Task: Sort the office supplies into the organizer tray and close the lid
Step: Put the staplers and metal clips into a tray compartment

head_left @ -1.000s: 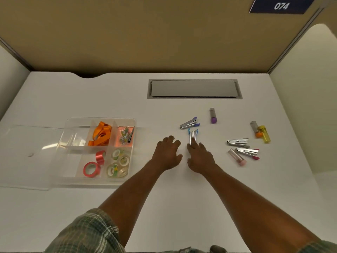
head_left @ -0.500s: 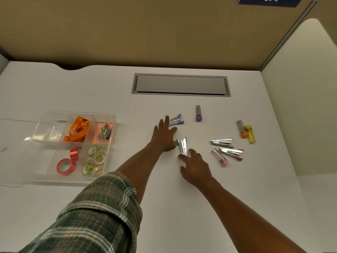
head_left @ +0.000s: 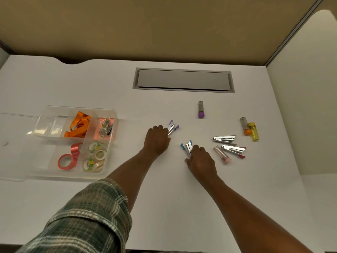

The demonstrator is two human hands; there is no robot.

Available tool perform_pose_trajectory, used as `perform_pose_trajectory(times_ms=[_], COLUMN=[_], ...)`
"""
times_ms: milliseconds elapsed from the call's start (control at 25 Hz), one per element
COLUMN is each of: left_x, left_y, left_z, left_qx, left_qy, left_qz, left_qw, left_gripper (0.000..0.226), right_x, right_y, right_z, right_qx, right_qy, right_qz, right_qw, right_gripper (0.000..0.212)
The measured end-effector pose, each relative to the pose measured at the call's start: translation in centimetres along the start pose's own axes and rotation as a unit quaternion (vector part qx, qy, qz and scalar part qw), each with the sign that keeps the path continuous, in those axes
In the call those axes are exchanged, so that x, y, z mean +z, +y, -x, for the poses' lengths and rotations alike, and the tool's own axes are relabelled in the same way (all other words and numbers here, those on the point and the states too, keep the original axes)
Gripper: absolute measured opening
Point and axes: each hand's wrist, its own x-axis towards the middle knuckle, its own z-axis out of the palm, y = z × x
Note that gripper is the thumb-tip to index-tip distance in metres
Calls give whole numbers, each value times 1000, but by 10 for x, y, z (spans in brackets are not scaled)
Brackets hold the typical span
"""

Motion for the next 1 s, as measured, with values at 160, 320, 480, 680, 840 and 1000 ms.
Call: perform_pose_trajectory(times_ms=[160, 320, 480, 680, 840, 1000], left_x=[2, -1, -12, -42, -67, -86], left_y=[-7, -12, -22, -61, -118, -186], left_z=[8, 5, 9, 39, 66, 101], left_qx=[-68, -72, -178, -226, -201, -183], left_qy=[2, -13, -65, -77, -48, -12], left_qz=[76, 103, 333, 603, 689, 742], left_qw=[995, 992, 924, 761, 695, 645], left_gripper=[32, 18, 19, 16, 15, 17], right_x=[2, 6, 2, -9, -15, -12], right_y=[-15, -33, -64, -119, -181, -254], right_z=[-13, -25, -29, -36, -38, -34], right_qx=[73, 168, 241, 171, 94, 38], right_qy=[0, -11, -41, -54, -88, -133], right_qz=[-73, -238, -509, -579, -588, -589], right_qw=[995, 957, 825, 796, 798, 796], right_gripper=[46, 36, 28, 26, 19, 21])
